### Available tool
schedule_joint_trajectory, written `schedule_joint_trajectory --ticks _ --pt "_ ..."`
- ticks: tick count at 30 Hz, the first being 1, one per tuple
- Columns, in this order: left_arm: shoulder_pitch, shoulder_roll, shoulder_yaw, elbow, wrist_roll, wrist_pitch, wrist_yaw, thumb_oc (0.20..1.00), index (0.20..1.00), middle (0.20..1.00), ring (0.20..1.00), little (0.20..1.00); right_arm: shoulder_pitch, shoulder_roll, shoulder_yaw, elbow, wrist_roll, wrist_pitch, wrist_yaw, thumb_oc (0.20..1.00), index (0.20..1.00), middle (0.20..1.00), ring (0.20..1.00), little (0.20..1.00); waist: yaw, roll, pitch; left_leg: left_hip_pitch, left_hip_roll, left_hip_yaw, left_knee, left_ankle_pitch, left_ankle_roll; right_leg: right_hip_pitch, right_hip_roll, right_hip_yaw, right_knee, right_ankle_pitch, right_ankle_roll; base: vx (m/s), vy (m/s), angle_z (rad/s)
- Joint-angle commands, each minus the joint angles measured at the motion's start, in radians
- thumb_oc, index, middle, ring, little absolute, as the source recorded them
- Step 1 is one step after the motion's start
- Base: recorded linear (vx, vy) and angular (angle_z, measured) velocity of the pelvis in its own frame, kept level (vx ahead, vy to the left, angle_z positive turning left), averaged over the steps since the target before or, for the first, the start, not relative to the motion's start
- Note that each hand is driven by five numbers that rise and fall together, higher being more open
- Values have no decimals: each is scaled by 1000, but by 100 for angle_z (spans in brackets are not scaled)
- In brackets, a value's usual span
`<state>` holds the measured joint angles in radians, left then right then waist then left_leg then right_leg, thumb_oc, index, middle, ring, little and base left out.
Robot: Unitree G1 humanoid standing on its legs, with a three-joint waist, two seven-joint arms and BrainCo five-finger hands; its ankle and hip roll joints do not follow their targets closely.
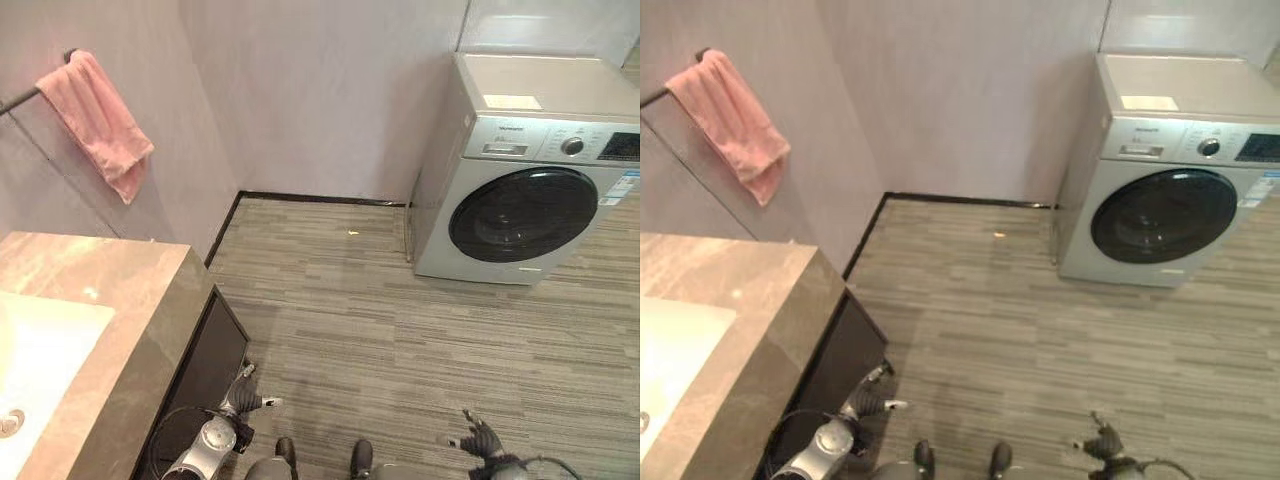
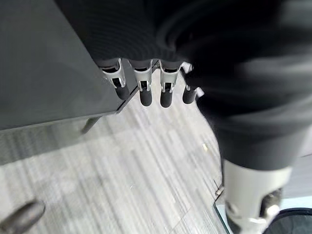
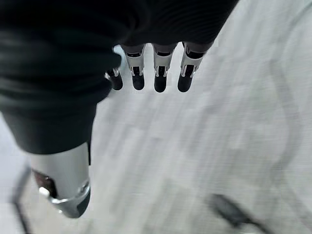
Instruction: Put brush and paste in cup on sink, flatten towel.
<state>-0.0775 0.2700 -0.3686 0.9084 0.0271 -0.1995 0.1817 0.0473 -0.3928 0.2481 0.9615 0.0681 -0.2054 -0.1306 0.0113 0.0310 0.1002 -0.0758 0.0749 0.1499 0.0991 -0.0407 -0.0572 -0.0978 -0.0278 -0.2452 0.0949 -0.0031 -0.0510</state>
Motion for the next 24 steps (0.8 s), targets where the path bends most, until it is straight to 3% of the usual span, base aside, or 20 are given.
schedule_joint_trajectory --ticks 1,4,5,8,11,16,19,21,22,24 --pt "-56 4 -6 34 -10 -56 69 1000 1000 1000 1000 1000 -79 32 45 57 28 -39 -37 1000 1000 1000 1000 1000 2 -34 -28 38 -34 17 -44 78 40 126 -62 58 -24 -3 147 117 127 -27" --pt "-54 12 7 1 -45 -65 75 1000 1000 1000 1000 1000 -88 38 55 17 49 -45 -32 1000 1000 1000 1000 1000 -1 -34 -23 40 -37 16 -26 62 52 112 -68 66 43 -25 143 17 93 -6" --pt "-55 30 22 -48 -74 -70 90 1000 1000 1000 1000 1000 -103 36 66 -40 61 -49 -28 1000 1000 1000 1000 1000 -4 -37 2 23 -39 18 46 28 72 66 -81 67 162 -60 139 -92 86 11" --pt "-92 46 17 -63 -86 -66 101 1000 1000 1000 1000 1000 -151 39 88 -49 50 -47 -36 1000 1000 1000 1000 1000 -2 -47 45 -52 -44 17 200 -45 91 -8 -109 57 309 -118 126 -109 74 12" --pt "-93 48 23 -83 -107 -70 87 1000 1000 1000 1000 1000 -144 38 76 -59 48 -49 -40 1000 1000 1000 1000 1000 -7 -55 43 -58 -47 24 251 -92 107 -12 -115 66 321 -124 131 63 66 10" --pt "-66 37 32 -71 -130 -74 73 1000 1000 1000 1000 1000 -120 55 54 -25 88 -53 -35 1000 1000 1000 1000 1000 -7 -56 17 -23 -50 42 205 -86 112 19 -103 87 254 -99 146 96 55 -12" --pt "-60 35 18 -59 -125 -71 64 1000 1000 1000 1000 1000 -101 69 43 -20 108 -57 -36 1000 1000 1000 1000 1000 -14 -57 16 29 -76 51 118 -72 125 22 -108 116 236 -22 178 118 165 -29" --pt "-44 34 19 -65 -126 -72 58 1000 1000 1000 1000 1000 -87 66 44 -25 82 -55 -39 1000 1000 1000 1000 1000 -15 -55 21 74 -105 57 55 -59 136 -20 -128 137 315 101 211 88 213 -26" --pt "-38 39 24 -76 -127 -72 52 1000 1000 1000 1000 1000 -90 62 46 -44 73 -55 -39 1000 1000 1000 1000 1000 -26 -41 43 100 -108 65 25 -50 149 -82 -142 146 419 179 214 98 274 -31" --pt "-32 41 25 -78 -127 -71 50 1000 1000 1000 1000 1000 -88 64 44 -48 73 -54 -40 1000 1000 1000 1000 1000 -26 -33 48 114 -107 67 16 -49 152 -107 -149 132 455 172 212 124 145 -26"
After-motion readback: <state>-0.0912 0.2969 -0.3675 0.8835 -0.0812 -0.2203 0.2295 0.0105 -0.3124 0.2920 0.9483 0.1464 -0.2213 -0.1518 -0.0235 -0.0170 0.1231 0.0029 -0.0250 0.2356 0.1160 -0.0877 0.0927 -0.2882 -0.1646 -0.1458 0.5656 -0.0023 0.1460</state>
